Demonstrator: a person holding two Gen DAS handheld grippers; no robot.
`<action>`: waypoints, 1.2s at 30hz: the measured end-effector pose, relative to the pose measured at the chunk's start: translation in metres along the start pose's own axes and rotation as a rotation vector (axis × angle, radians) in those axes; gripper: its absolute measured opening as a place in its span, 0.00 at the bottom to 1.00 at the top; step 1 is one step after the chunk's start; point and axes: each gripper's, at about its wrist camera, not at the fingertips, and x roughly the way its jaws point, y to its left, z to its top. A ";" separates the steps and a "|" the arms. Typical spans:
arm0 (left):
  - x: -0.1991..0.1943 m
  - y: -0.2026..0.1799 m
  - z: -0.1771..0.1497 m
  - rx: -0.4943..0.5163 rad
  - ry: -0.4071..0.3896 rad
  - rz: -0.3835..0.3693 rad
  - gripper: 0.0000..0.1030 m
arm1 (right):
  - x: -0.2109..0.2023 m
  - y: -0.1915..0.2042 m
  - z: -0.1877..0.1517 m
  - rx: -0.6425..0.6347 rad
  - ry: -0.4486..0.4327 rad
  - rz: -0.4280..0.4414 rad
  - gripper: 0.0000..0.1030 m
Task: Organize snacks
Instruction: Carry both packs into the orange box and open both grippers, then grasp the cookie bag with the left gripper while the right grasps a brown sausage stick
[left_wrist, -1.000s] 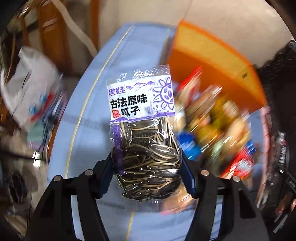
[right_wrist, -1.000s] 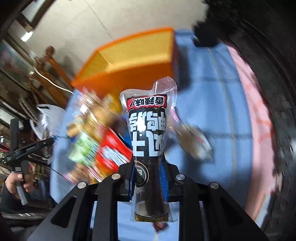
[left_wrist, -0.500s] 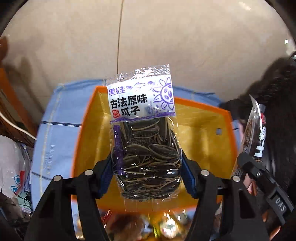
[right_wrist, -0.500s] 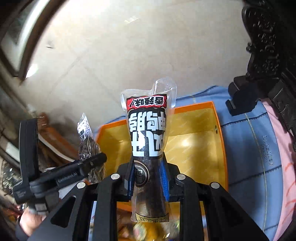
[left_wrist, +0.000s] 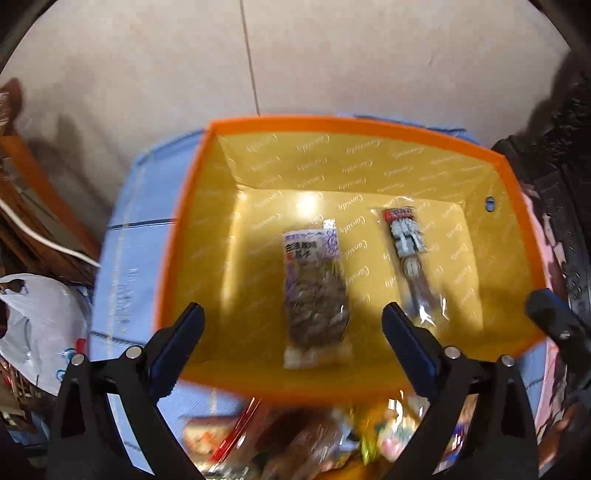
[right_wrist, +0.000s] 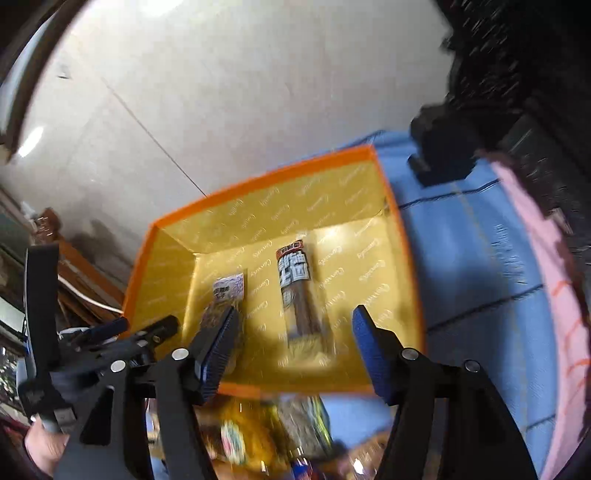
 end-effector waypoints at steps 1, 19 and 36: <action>-0.014 0.005 -0.011 0.001 -0.033 0.000 0.93 | -0.016 -0.002 -0.011 -0.028 -0.027 -0.015 0.75; -0.064 0.046 -0.264 0.167 0.157 -0.086 0.96 | -0.075 -0.048 -0.242 -0.212 0.386 -0.178 0.90; -0.024 0.003 -0.296 0.157 0.276 -0.204 0.34 | -0.071 -0.045 -0.268 -0.304 0.398 -0.224 0.73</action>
